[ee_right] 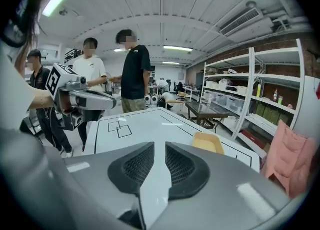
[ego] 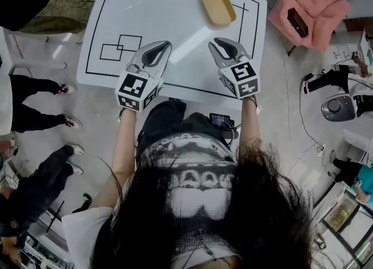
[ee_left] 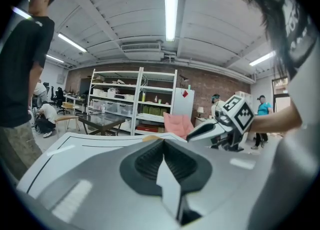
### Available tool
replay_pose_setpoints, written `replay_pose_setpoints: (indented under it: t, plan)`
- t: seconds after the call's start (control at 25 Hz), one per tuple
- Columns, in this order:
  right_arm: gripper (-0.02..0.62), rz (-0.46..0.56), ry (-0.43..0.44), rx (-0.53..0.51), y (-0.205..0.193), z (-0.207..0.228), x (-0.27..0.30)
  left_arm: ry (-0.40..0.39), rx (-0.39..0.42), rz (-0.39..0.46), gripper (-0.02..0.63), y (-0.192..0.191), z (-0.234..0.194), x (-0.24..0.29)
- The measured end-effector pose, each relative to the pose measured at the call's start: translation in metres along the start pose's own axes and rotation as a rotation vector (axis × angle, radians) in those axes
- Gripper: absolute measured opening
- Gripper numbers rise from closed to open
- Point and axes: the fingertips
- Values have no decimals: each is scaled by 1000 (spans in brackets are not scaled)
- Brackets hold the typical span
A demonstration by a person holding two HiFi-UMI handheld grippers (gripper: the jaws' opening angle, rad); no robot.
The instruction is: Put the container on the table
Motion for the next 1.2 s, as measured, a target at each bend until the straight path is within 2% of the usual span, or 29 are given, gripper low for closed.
replay_pose_setpoints:
  t: [0.36,1.04,1.2]
  plan:
    - [58,79,-12,23,-4,-38,-73,-67,34,-2,0,-3,75,-7]
    - [58,175,1,28,-58,-85,-250,-48,61,25,0,-5,260,-67]
    - [57,205,4,26,-64,-97,-280,-43,68,17,0,-11,293,-85]
Point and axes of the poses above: the fingertips, and each gripper's own axes: x forward along the fingers, z to its right, y out of its top, and after that the axes turned 5 degrees about z, right-handed
